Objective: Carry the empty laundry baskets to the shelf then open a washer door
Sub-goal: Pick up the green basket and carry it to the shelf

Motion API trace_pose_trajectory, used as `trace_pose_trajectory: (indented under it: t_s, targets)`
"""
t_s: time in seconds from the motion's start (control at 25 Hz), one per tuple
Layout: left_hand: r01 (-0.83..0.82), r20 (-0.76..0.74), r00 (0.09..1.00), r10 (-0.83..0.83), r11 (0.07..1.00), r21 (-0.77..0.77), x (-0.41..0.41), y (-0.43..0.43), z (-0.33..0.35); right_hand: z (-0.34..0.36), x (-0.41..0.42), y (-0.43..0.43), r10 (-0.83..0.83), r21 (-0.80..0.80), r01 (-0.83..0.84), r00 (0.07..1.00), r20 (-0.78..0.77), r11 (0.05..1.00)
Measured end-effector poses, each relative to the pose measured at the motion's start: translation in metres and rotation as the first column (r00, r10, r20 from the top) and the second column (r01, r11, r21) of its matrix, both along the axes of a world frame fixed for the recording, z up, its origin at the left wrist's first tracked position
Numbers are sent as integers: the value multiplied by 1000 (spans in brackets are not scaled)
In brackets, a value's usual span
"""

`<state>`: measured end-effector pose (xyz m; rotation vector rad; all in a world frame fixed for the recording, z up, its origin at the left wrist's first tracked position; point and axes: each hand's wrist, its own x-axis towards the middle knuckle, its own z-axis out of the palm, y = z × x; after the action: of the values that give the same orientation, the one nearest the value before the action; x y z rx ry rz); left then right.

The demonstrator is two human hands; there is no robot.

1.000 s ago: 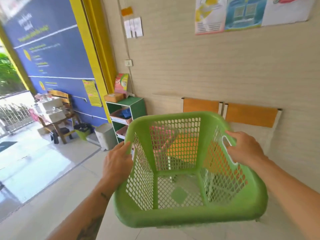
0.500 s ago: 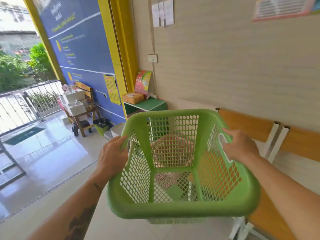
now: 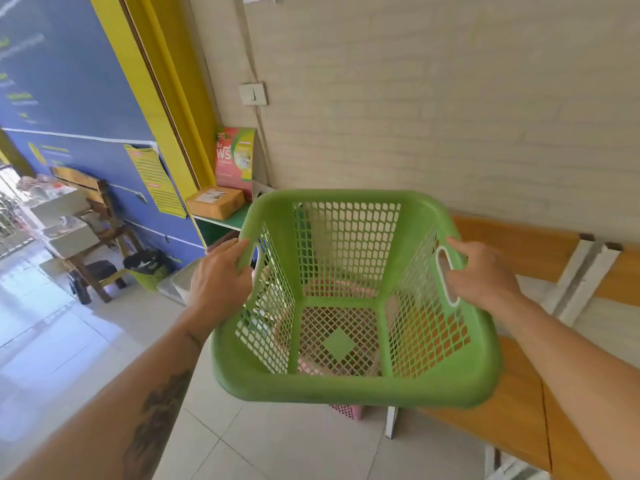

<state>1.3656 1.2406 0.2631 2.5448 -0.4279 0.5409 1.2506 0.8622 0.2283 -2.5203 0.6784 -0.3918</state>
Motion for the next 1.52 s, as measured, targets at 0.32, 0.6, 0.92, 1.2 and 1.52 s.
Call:
trace_pose_trajectory:
  t_s: [0.32,0.6,0.92,1.2,1.52]
  targets:
    - [62,-21,998,-60,995,74,139,-58,-40,-47,105,-41,-33,97,39,997,-64,995]
    - [194,-142,974,-179,976,96,255,-80,-100,-104,174,-49,-51,123,79,974,-219,989]
    - [373,-415,865,-282,915,156,383,-80,-253,-224,247,-22,-192,191,301,877,-441,934]
    - [417,-605,752,-262,900,129,416,-81,-389,-342,257,21,-287,109,408,785,-549,907]
    - [325,-605,764,-224,944,61,409,-79,-441,-394,259,31,-295,147,443,774,-561,884]
